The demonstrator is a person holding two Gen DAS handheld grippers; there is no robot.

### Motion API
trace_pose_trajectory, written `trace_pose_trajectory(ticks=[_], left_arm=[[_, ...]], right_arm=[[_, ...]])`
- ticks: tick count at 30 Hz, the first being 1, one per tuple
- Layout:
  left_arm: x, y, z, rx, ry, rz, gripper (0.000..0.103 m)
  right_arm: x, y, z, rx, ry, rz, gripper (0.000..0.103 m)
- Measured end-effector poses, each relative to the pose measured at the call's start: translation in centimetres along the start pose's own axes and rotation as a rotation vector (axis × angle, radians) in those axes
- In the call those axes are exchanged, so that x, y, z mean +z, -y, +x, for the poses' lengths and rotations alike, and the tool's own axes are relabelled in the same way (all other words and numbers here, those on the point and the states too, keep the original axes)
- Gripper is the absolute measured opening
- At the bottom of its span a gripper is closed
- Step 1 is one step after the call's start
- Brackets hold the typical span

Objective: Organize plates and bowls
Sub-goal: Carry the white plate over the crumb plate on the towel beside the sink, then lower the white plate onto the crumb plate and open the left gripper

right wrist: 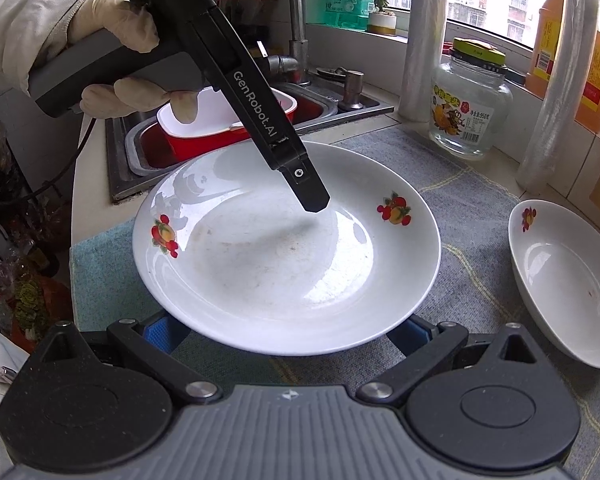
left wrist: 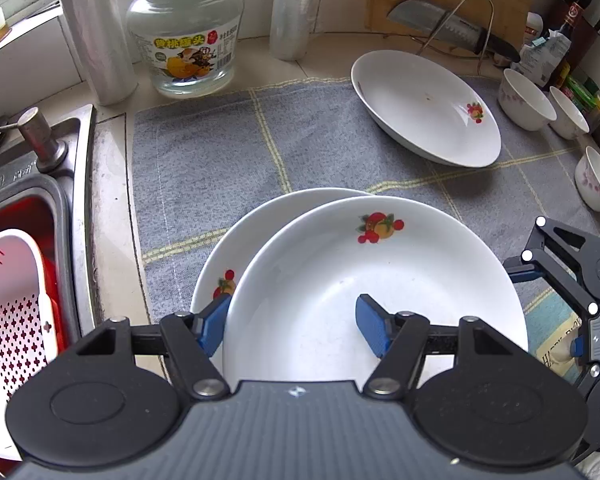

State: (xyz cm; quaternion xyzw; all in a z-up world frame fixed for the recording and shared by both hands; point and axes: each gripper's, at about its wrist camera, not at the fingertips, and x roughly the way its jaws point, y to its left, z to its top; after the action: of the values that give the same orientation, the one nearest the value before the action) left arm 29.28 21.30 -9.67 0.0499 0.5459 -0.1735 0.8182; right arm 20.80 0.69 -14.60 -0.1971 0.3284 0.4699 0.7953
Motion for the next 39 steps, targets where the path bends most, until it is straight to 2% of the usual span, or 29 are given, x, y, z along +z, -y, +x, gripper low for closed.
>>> trace_pose_trajectory(ticks=[23, 39], left_arm=[[0.5, -0.2, 1.6, -0.02, -0.044, 0.025, 0.066], [0.7, -0.3, 1.6, -0.022, -0.03, 0.04, 0.066]], right_arm=[[0.8, 0.1, 0.2, 0.01, -0.075, 0.052, 0.103], [1.1, 0.0, -0.2, 0.007, -0.084, 0.069, 0.103]])
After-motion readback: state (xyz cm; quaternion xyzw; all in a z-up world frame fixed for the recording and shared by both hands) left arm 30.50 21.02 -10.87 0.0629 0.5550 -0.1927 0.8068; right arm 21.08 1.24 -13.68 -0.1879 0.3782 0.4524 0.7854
